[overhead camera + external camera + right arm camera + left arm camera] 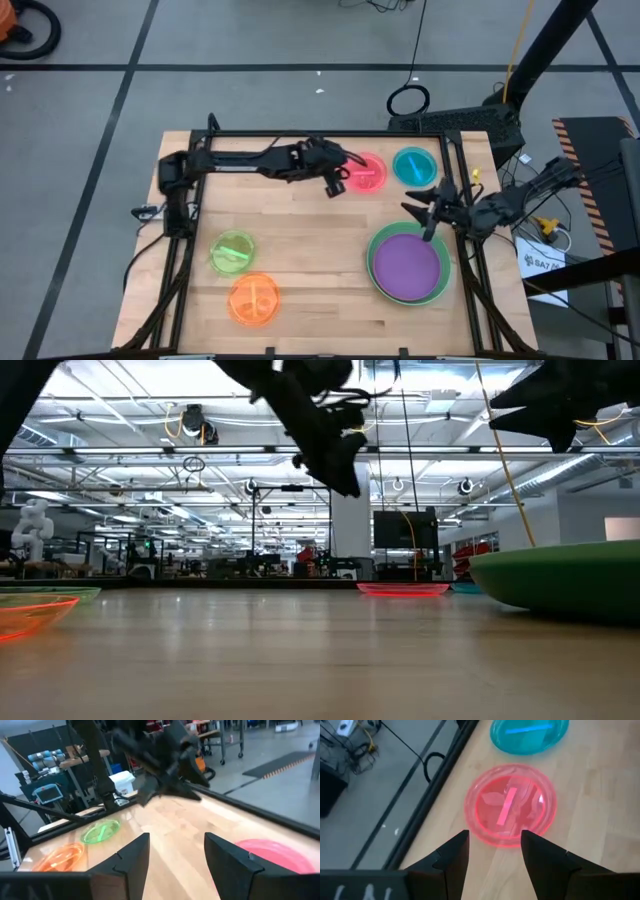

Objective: Stack plastic plates
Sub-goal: Stack the small pink plate on top of the purple plate

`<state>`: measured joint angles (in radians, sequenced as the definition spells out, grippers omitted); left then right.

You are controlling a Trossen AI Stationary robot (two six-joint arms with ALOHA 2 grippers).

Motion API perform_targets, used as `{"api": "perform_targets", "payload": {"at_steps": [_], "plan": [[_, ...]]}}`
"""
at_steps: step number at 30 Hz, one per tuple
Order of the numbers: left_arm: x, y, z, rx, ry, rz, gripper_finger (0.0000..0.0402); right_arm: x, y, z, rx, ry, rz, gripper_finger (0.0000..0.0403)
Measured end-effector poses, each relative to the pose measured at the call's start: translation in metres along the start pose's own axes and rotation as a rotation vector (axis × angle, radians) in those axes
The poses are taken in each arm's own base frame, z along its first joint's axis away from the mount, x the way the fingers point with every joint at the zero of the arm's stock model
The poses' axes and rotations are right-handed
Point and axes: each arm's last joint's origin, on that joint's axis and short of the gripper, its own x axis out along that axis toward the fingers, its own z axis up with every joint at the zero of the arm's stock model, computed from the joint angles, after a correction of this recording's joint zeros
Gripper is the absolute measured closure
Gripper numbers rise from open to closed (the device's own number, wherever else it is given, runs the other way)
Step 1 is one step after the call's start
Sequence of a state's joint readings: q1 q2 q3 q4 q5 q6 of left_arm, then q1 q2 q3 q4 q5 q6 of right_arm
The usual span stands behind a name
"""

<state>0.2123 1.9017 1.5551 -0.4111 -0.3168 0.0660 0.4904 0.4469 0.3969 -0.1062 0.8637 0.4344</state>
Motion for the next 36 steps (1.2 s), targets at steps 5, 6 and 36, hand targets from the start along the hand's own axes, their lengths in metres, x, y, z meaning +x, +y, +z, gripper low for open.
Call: {"api": "perform_targets", "payload": {"at_steps": [5,6,36], "plan": [[-0.043,0.013,-0.022,-0.009,-0.098,0.007,0.0216,0.013,0.014,-0.002,0.071,-0.012,-0.002,0.0222],[-0.051,0.015,-0.028,-0.012,-0.127,0.009,0.0216,0.016,0.017,-0.002,0.08,-0.017,-0.007,0.0222],[-0.126,0.054,-0.063,0.083,-0.331,0.02,0.0215,0.133,-0.036,0.033,0.434,0.458,-0.7,0.0222]]}}
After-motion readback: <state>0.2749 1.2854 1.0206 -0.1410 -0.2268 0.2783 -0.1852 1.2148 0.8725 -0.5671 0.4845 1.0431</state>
